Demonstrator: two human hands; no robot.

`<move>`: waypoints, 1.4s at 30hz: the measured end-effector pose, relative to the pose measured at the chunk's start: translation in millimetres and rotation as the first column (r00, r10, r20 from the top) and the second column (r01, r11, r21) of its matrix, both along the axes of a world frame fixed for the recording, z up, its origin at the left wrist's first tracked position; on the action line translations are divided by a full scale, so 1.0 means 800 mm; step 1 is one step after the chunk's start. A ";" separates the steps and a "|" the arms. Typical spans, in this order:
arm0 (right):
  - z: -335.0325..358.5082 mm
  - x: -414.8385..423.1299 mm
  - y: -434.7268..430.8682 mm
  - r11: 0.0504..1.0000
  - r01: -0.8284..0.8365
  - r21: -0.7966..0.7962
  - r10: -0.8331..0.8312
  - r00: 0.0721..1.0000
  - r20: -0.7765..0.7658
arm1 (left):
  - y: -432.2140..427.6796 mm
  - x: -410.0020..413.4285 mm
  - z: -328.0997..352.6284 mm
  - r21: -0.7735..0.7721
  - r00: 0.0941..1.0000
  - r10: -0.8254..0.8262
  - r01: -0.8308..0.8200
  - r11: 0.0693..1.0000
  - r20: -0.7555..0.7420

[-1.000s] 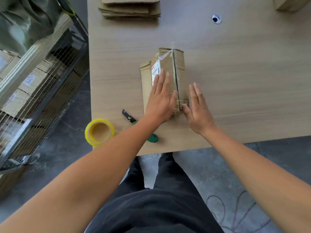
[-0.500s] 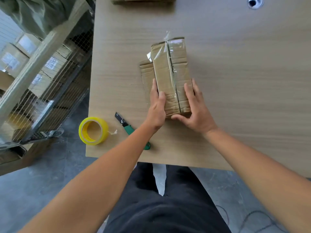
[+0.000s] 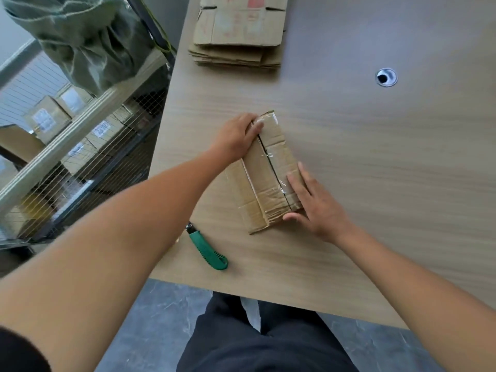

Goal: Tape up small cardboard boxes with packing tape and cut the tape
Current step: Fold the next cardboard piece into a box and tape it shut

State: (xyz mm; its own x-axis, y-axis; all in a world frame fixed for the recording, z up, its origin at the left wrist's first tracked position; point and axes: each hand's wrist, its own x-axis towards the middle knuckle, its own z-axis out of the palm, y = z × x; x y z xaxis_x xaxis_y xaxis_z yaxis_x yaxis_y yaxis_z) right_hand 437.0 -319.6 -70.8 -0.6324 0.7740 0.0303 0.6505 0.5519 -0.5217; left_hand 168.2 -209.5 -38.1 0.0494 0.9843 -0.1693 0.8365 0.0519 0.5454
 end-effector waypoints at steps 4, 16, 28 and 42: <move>0.001 0.000 -0.039 0.897 0.373 -0.239 -0.424 0.878 -0.221 | -0.031 0.037 -0.014 0.051 0.907 0.419 -0.421 0.906 0.044; -0.007 0.021 0.025 0.449 0.525 -0.723 -0.888 0.354 -0.294 | -0.072 0.030 -0.046 0.345 0.980 -0.201 0.191 0.919 -0.009; 0.008 0.017 0.048 0.346 0.594 -0.726 -0.916 0.381 -0.125 | -0.081 0.037 -0.031 -0.097 0.886 0.138 -0.106 0.990 0.443; 0.145 0.014 0.011 0.548 0.779 -0.306 -0.774 0.333 -0.539 | -0.062 0.051 0.094 -0.208 0.724 0.373 -0.312 0.927 0.580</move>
State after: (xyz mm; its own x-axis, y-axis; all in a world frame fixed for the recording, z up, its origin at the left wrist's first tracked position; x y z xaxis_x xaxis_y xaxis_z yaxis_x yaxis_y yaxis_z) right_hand 448.2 -311.0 45.1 0.4084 0.9038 0.1276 0.3685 -0.0354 -0.9290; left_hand 208.8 -258.8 37.5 -0.1669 0.9363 -0.3091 0.2544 0.3438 0.9039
